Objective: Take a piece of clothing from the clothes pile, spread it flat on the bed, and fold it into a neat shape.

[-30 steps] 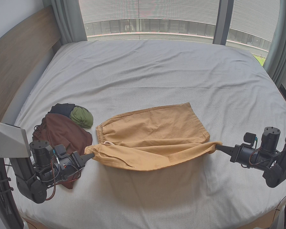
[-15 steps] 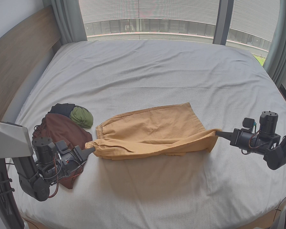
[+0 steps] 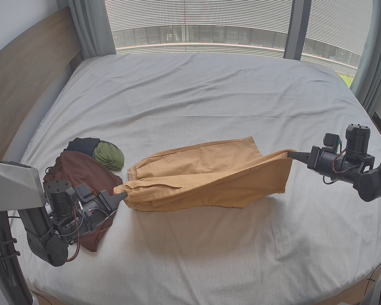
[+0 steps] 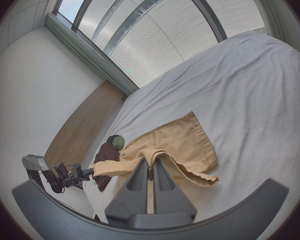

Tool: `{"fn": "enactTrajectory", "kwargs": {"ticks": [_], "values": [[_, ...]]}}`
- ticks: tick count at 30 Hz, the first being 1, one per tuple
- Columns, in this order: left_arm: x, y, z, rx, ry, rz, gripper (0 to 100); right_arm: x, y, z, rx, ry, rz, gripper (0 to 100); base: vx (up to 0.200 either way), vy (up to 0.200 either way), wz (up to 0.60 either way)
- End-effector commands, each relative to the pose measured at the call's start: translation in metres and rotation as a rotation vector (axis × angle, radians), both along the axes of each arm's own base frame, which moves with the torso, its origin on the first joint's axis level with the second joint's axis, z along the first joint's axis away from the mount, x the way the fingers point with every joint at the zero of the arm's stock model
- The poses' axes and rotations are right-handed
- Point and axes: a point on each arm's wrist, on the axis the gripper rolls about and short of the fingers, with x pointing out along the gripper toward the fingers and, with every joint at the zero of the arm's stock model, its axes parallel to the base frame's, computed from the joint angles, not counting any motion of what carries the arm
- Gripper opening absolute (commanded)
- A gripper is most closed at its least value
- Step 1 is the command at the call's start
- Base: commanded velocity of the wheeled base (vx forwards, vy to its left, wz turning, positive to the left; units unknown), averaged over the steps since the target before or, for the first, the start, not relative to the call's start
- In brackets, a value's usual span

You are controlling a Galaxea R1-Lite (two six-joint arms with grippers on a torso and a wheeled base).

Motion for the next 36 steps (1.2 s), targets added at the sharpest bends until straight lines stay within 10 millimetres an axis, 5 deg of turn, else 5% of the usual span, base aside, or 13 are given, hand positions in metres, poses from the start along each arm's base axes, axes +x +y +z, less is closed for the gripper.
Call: {"fn": "enactTrajectory", "kwargs": {"ticks": [1, 23, 36], "values": [[0.002, 0.0, 0.001, -0.014, -0.001, 0.005, 0, 0.009, -0.002, 0.011, 0.0, -0.023, -0.007, 0, 0.0, 0.0, 0.0], [0.017, -0.007, -0.001, -0.018, -0.029, 0.051, 0, 0.061, 0.002, 0.02, -0.011, 0.005, -0.03, 0, 0.0, 0.0, 0.0], [0.035, -0.012, -0.004, -0.054, -0.05, 0.075, 0, 0.099, 0.009, -0.013, -0.034, 0.045, -0.074, 0, 0.0, 0.0, 0.0]]}}
